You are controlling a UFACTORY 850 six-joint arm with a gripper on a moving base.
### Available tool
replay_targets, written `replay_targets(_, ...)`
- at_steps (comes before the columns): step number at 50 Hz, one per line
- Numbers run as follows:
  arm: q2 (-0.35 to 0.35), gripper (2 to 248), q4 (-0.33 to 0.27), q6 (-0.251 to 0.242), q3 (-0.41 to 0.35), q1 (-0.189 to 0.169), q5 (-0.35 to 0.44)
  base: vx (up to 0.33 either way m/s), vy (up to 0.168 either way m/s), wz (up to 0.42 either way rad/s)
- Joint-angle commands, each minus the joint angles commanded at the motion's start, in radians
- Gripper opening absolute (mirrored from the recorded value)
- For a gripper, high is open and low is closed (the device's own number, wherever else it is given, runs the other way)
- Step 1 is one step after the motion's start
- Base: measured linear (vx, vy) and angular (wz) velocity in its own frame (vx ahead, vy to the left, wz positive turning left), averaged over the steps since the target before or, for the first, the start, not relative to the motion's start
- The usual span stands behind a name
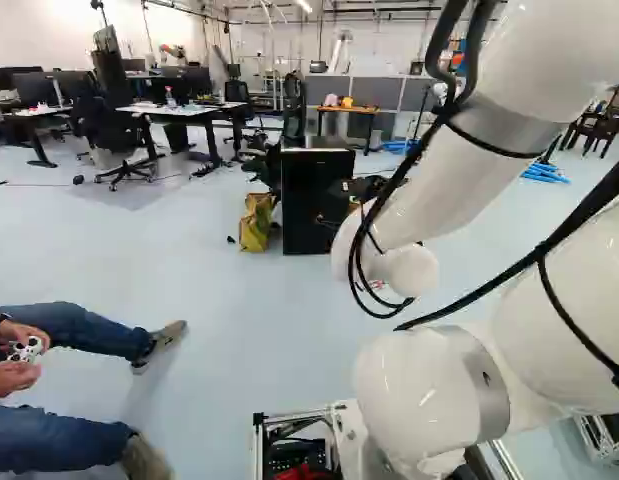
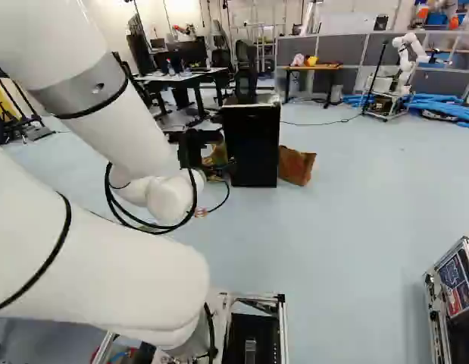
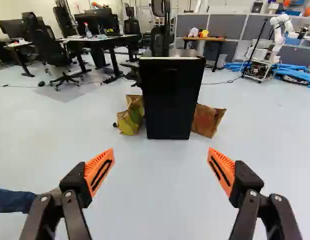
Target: Grab a drink from the fridge
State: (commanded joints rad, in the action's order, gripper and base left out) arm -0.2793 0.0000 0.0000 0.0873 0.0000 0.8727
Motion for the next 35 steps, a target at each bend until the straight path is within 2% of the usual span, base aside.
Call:
replay_targets(18, 0.0, 247, 0.0, 0.0, 0.0, 0.0, 0.0, 0.014, 0.002, -0.001)
replay_targets(35, 0.0, 247, 0.0, 0.0, 0.0, 0.0, 0.0, 0.134, 0.006, -0.024)
